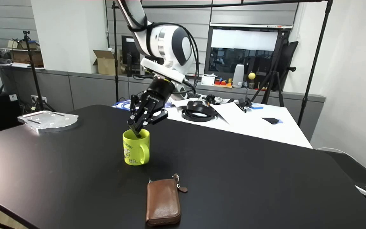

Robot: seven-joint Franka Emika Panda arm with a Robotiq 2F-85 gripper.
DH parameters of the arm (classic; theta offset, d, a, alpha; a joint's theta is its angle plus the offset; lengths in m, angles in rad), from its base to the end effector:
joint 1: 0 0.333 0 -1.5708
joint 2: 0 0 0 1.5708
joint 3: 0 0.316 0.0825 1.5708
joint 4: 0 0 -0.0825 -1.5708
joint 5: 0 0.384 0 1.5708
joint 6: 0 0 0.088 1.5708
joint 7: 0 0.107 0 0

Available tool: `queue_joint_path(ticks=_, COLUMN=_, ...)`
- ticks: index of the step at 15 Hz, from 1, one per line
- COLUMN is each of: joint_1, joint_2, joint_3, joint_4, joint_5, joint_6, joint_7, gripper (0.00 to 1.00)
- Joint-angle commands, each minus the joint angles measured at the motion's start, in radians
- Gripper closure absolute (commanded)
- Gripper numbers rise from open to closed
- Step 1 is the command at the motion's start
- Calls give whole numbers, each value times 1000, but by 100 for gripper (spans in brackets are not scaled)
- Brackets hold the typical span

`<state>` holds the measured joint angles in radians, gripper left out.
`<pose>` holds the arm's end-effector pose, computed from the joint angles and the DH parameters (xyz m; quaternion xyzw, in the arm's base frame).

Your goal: Put the marker in the mug

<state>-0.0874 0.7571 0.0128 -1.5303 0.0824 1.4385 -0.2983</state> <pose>0.5979 -0.0357 0.1797 -0.9059 -0.0900 0.3961 0.1197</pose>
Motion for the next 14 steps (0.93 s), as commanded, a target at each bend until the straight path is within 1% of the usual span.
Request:
queue_joint_path(ticks=1, joint_1=2, joint_2=77, joint_3=12, joint_4=122, joint_5=-28, joint_6=-83, joint_7=-1, gripper=95)
queue_joint_path(ticks=2, joint_1=2, joint_2=90, joint_3=15, joint_4=139, joint_5=-32, joint_6=-94, joint_7=-6, gripper=92)
queue_joint_path(ticks=3, joint_1=2, joint_2=104, joint_3=17, joint_4=157, joint_5=-35, joint_6=-103, joint_7=-12, gripper=54)
queue_joint_path(ticks=4, joint_1=1, joint_2=116, joint_3=19, joint_4=174, joint_5=-37, joint_6=-114, joint_7=-19, gripper=53)
queue_joint_path(ticks=5, joint_1=-1, joint_2=127, joint_3=22, joint_4=188, joint_5=-39, joint_6=-118, joint_7=-28, gripper=48)
queue_joint_path(ticks=11, joint_1=-4, joint_2=161, joint_3=34, joint_4=244, joint_5=-48, joint_6=-114, joint_7=-78, gripper=6)
queue_joint_path(ticks=12, joint_1=4, joint_2=152, joint_3=33, joint_4=235, joint_5=-65, joint_6=-107, joint_7=-89, gripper=2)
queue_joint_path(ticks=14, joint_1=26, joint_2=121, joint_3=30, joint_4=202, joint_5=-124, joint_6=-84, joint_7=-107, gripper=0)
